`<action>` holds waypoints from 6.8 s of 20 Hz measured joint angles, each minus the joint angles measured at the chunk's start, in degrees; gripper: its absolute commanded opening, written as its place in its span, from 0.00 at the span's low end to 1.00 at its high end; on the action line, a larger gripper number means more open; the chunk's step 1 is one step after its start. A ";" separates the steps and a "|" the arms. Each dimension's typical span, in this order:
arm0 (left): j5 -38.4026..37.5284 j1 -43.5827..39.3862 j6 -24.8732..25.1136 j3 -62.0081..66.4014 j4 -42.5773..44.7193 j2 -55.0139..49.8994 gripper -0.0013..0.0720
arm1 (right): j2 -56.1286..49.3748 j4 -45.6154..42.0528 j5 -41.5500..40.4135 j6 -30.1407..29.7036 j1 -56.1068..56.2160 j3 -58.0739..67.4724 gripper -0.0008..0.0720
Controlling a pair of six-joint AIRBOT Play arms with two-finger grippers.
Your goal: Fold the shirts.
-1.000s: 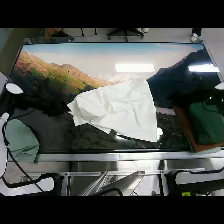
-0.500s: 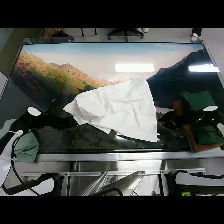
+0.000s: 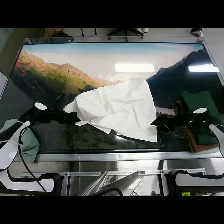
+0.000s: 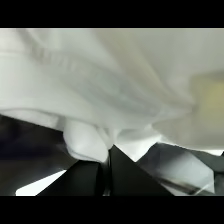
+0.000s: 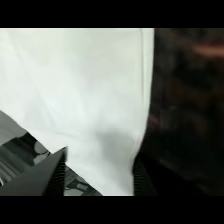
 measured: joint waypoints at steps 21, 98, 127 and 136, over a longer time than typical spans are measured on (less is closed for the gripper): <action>-13.38 20.00 -10.86 71.78 -7.61 32.44 0.03 | 12.98 33.64 1.92 -0.09 -7.41 71.78 0.04; -4.98 15.98 0.85 -13.46 -6.32 16.81 0.04 | 1.03 -14.03 6.03 4.55 -10.03 7.39 0.67; -22.23 31.61 -11.30 62.90 -13.90 38.05 0.04 | 18.03 33.62 3.10 -8.33 -18.18 65.29 0.04; -17.81 13.46 -6.05 38.64 -5.95 15.80 0.04 | -0.87 17.51 -2.45 -10.05 -0.39 43.85 0.04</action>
